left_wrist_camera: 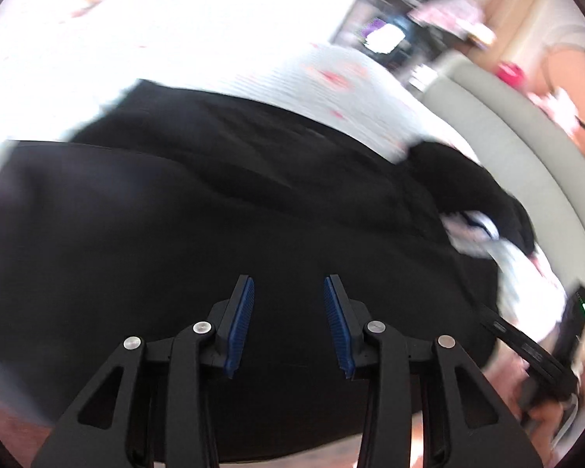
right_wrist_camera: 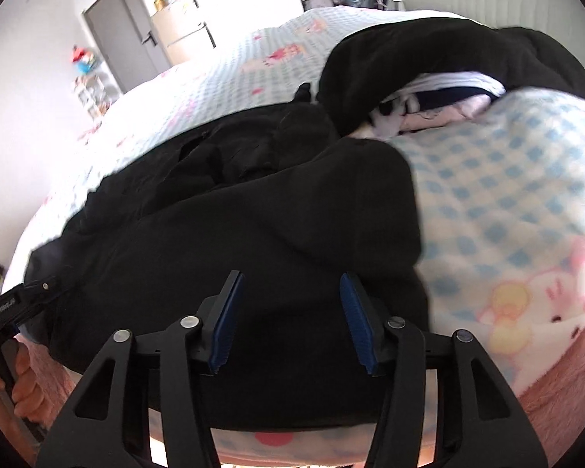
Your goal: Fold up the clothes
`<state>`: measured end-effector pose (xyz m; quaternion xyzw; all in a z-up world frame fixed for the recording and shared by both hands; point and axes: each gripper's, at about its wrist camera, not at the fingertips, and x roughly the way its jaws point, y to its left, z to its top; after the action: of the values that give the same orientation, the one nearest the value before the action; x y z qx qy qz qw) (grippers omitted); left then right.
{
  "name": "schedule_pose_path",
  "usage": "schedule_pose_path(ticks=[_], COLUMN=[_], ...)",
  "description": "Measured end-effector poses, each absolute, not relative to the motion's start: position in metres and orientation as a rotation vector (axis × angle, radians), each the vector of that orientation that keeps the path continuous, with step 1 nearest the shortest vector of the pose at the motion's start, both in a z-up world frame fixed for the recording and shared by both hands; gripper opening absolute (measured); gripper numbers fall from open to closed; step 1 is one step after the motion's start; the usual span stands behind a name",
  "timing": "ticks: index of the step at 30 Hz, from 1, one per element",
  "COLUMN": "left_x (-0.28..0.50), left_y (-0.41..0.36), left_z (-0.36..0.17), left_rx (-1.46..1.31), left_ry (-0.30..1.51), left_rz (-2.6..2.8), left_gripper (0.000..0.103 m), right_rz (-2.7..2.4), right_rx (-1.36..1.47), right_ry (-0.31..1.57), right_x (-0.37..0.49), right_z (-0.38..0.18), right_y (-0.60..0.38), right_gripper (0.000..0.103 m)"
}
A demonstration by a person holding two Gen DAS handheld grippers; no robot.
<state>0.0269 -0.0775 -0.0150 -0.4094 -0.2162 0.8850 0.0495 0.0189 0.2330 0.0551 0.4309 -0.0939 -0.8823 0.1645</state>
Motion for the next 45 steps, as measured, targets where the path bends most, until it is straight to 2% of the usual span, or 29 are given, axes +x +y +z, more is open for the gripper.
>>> schedule_pose_path(ticks=[3,5,9,10,13,16,18,20,23,27,31,33,36,37,38,40,42,44,45], left_x=[0.044,0.053,0.057,0.057,0.061,0.066,0.068,0.067,0.053,0.064,0.085,0.089,0.081,0.083,0.087,0.097,0.108,0.119,0.123], left_y=[-0.099,-0.107,-0.108,-0.112,-0.138,-0.153,-0.153,-0.139,-0.11,-0.109,-0.106,-0.094,-0.088,-0.091,-0.095,-0.102,-0.106,-0.108,-0.108], left_z=[-0.017,-0.023,-0.034,-0.033,-0.028,-0.021,-0.016,-0.019,-0.04,-0.04,-0.036,-0.043,-0.054,-0.056,-0.054,-0.048,-0.042,-0.039,-0.038], left_rx=[-1.182,-1.169,-1.238,-1.24,-1.247,-1.198,-1.14,-1.13,-1.291,-1.341,-1.323,-1.333,-1.425,-1.438,-1.441,-1.44,-1.446,-1.485,-1.506], left_ry=[-0.826,-0.907,-0.877,-0.87,-0.895,-0.961,-1.004,-1.007,-0.898,-0.944,-1.05,-1.004,-0.973,-1.003,-1.022,-1.054,-1.093,-1.122,-1.122], left_rz=[2.653,2.617,2.651,2.683,2.784,2.802,2.748,2.66,2.648,2.63,2.505,2.477,2.529,2.53,2.537,2.555,2.545,2.512,2.513], left_gripper=[0.04,0.044,0.044,0.044,0.042,0.042,0.046,0.047,0.047,0.046,0.049,0.049,0.044,0.037,0.037,0.038,0.049,0.051,0.051], right_rz=[-2.451,-2.4,-2.335,-2.335,-2.376,-2.421,-2.445,-2.423,-2.416,-2.454,-2.488,-2.419,-2.373,-2.38,-2.387,-2.4,-2.418,-2.411,-2.383], right_rx=[1.196,1.185,1.232,1.272,1.311,1.317,1.308,1.288,1.306,1.346,1.327,1.344,1.393,1.411,1.424,1.45,1.452,1.451,1.449], right_ry=[-0.342,-0.337,-0.255,-0.223,-0.194,-0.23,-0.232,-0.261,-0.235,-0.179,-0.227,-0.271,-0.228,-0.223,-0.227,-0.235,-0.245,-0.265,-0.285], right_x=[0.019,0.022,0.023,0.022,0.021,0.021,0.025,0.031,0.035,0.039,0.047,0.048,0.045,0.043,0.043,0.041,0.045,0.052,0.056], right_z=[0.063,0.066,0.053,0.047,0.041,0.045,0.051,0.055,0.052,0.051,0.062,0.057,0.039,0.037,0.036,0.035,0.041,0.048,0.05], right_y=[0.239,0.231,0.202,0.196,0.202,0.214,0.216,0.215,0.211,0.212,0.232,0.233,0.226,0.228,0.232,0.24,0.247,0.252,0.253], right_gripper=[0.061,0.062,0.061,0.06,0.048,0.046,0.051,0.066,0.067,0.062,0.062,0.062,0.06,0.054,0.044,0.039,0.041,0.067,0.068])
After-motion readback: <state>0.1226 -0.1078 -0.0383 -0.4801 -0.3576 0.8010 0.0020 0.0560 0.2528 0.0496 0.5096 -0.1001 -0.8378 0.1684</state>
